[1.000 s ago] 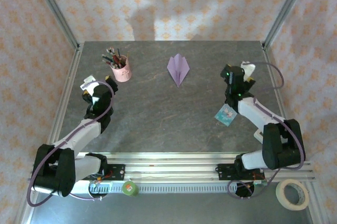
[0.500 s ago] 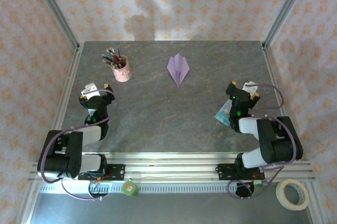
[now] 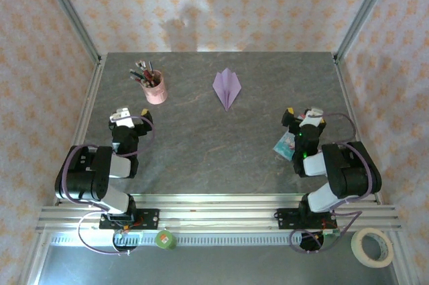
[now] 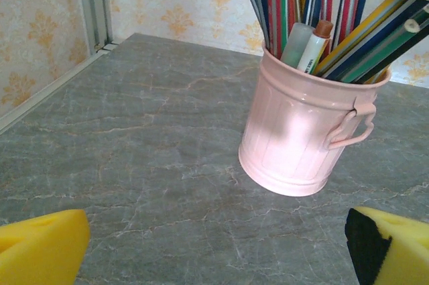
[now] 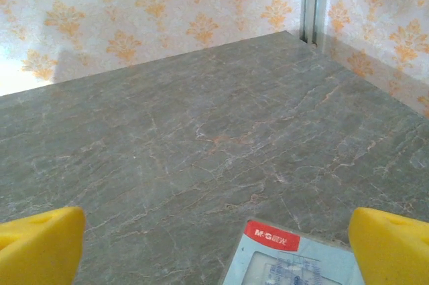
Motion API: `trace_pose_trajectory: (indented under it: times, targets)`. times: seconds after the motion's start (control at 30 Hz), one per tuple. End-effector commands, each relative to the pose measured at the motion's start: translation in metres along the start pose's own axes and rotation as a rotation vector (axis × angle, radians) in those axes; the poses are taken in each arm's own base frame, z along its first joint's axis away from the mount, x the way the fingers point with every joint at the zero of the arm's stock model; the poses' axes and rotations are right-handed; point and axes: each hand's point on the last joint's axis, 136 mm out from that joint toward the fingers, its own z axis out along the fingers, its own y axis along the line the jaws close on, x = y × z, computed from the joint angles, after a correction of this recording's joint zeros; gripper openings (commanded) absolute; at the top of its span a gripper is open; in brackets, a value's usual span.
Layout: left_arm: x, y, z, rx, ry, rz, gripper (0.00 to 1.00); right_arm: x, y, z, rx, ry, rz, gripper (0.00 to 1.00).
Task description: Fold a paper plane with a square sheet of paper (pick it up from the middle)
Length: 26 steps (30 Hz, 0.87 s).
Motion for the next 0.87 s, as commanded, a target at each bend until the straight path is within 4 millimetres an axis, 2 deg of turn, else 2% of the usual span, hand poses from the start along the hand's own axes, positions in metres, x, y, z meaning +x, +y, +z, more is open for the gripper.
trace_pose_trajectory:
  times: [0.0,0.73,0.83]
  targets:
    - [-0.0162,-0.0116,0.0054,0.002,-0.052,0.048,0.99,-0.0137,0.0037,0.0004,-0.025,-0.054,0.004,1.0]
    - [-0.0156,-0.0132,0.0055,-0.01,-0.051,0.062,0.99,-0.0133,0.0037,0.0004,-0.027,-0.051,0.004,1.0]
    - [-0.0158,-0.0129,0.0052,-0.011,-0.052,0.062,0.99,-0.0144,0.0046,-0.0049,-0.043,-0.066,0.001,1.0]
